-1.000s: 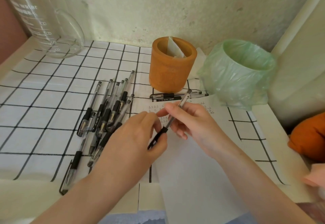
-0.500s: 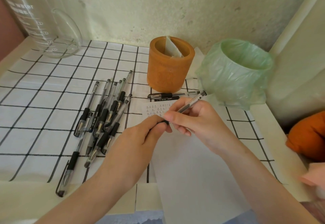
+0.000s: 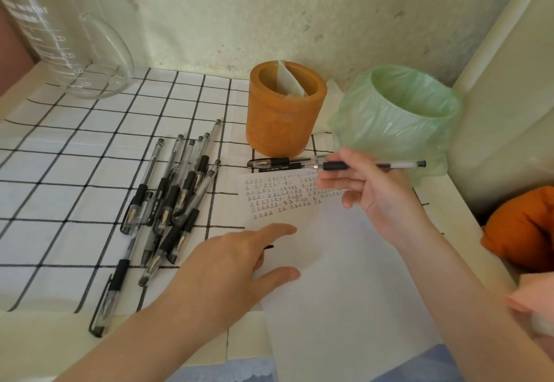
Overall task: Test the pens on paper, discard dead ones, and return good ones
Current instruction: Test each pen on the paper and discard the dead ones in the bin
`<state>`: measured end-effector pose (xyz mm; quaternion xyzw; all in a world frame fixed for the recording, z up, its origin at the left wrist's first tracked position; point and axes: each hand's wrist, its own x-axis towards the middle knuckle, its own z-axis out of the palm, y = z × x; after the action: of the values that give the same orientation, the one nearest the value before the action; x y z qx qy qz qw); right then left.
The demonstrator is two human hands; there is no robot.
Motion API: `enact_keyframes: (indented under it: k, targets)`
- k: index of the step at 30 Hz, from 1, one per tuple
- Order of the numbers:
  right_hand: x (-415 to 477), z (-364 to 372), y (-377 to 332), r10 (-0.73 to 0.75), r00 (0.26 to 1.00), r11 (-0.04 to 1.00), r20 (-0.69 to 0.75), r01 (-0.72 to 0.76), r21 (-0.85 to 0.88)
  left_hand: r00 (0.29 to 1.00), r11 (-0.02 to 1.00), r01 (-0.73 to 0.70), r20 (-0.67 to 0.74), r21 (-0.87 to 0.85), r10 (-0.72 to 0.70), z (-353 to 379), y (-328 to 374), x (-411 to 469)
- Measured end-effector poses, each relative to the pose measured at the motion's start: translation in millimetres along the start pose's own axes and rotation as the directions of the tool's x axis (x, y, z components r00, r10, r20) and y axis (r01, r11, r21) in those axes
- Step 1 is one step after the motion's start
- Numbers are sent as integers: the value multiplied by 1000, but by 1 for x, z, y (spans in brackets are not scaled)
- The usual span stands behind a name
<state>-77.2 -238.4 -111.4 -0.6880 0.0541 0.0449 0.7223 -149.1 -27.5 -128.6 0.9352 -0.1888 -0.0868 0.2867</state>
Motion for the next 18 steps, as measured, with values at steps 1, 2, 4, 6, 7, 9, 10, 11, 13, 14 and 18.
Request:
enact_keyframes:
  k: [1,2,4,6,7,9,10,11,13,14,18]
  targets:
    - [1,1,5,-13,999,998,-49,10,-58,1000,999,-14,24,41,13,0,0,0]
    - [3,1,10,-34,994,992,-99,22,-123,999,998,-19,44,67,16,-1,0,1]
    - [7,0,20,-77,978,972,-193,30,-232,997,995,-7,80,96,-1,-1,-1,1]
    - [9,-1,27,-113,963,961,-243,43,-274,994,992,-3,105,129,-11,-1,-2,1]
    - [10,-1,30,-128,961,960,-244,58,-275,994,989,-6,110,147,-10,0,-2,1]
    - [11,1,33,-157,961,962,-227,97,-256,994,984,-14,113,175,-6,0,-2,1]
    - [11,2,34,-173,960,962,-219,118,-245,993,983,-16,115,185,-6,0,-2,1]
    - [12,3,34,-189,958,962,-217,136,-239,993,981,-17,117,191,-6,0,-2,1]
    - [12,4,35,-211,951,959,-228,156,-238,993,981,-17,120,194,-6,1,-3,2]
    - [13,4,36,-222,946,953,-236,161,-256,993,981,-17,120,192,-7,1,-3,2]
    - [13,4,42,-284,917,915,-281,172,-364,993,980,-17,115,196,-6,2,-4,2]
